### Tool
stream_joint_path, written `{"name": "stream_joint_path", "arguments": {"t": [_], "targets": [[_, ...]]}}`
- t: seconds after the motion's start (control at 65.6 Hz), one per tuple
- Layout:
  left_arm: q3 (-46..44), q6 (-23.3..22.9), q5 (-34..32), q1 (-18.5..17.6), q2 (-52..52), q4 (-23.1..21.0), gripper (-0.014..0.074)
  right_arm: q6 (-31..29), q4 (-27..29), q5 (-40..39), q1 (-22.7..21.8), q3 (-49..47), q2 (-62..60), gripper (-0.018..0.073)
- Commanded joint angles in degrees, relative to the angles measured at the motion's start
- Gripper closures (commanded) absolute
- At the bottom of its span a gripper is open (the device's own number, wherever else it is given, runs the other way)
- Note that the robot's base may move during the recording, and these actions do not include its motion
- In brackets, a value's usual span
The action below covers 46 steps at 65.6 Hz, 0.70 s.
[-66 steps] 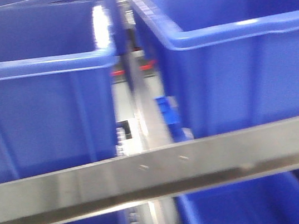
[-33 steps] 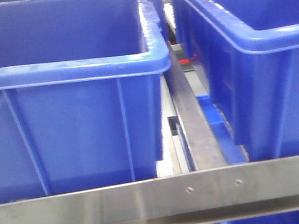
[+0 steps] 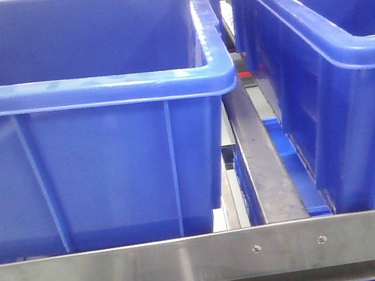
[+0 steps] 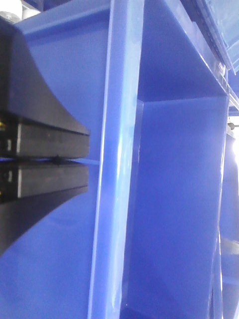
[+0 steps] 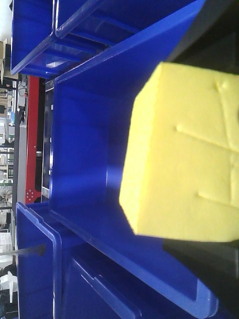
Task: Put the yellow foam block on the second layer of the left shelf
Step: 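Extend the right gripper with the cube into the blue bin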
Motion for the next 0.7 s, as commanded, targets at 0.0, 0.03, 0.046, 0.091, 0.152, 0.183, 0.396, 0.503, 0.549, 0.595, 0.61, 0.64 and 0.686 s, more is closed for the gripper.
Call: {"name": "stream_joint_path", "arguments": {"t": [0.0, 0.03, 0.046, 0.091, 0.152, 0.183, 0.396, 0.503, 0.549, 0.595, 0.61, 0.64, 0.686], "targets": [[1.48, -0.22, -5.03, -0.23, -0.1, -0.13, 0.046, -0.37, -0.53, -5.21, 0.07, -1.62, -0.19, 0.0238], [1.48, -0.22, -4.68, -0.23, -0.1, -0.13, 0.046, -0.37, -0.53, -5.21, 0.07, -1.62, -0.19, 0.0238], [1.48, -0.22, -5.03, -0.23, -0.1, -0.13, 0.046, -0.37, -0.53, -5.21, 0.07, -1.62, -0.19, 0.0238], [1.48, -0.22, -5.03, -0.23, -0.1, -0.13, 0.046, -0.37, -0.53, -5.21, 0.07, -1.62, -0.19, 0.0238], [1.48, -0.22, -5.03, -0.23, -0.1, -0.13, 0.046, -0.37, -0.53, -5.21, 0.07, -1.62, -0.19, 0.0238], [1.48, -0.22, -5.03, -0.23, -0.1, -0.13, 0.046, -0.37, -0.53, -5.34, 0.05, -1.62, -0.19, 0.0238], [1.48, -0.22, -5.03, -0.23, -0.1, -0.13, 0.046, -0.3, -0.32, -2.66, 0.05, -1.64, 0.41, 0.0239], [1.48, -0.22, -5.03, -0.23, -0.1, -0.13, 0.046, -0.3, -0.32, -0.01, 0.05, -2.49, 3.82, 0.0239], [1.48, -0.22, -5.03, -0.23, -0.1, -0.13, 0.046, -0.3, -0.32, -0.14, 0.05, -3.34, 6.11, 0.0239], [1.48, -0.22, -4.68, -0.23, -0.1, -0.13, 0.046, -0.26, -0.32, -0.67, 0.05, -4.52, 8.91, 0.0239], [1.48, -0.22, -4.68, -0.23, -0.1, -0.13, 0.046, -0.26, -0.32, -0.86, 0.05, -5.21, 9.92, 0.0239], [1.48, -0.22, -4.68, -0.23, -0.1, -0.13, 0.046, -0.26, -0.32, -1.14, 0.05, -6.2, 12.06, 0.0239], [1.48, -0.22, -4.68, -0.23, -0.1, -0.13, 0.046, -0.24, -0.32, -1.31, 0.05, -7.94, 16.07, 0.0239]]}}
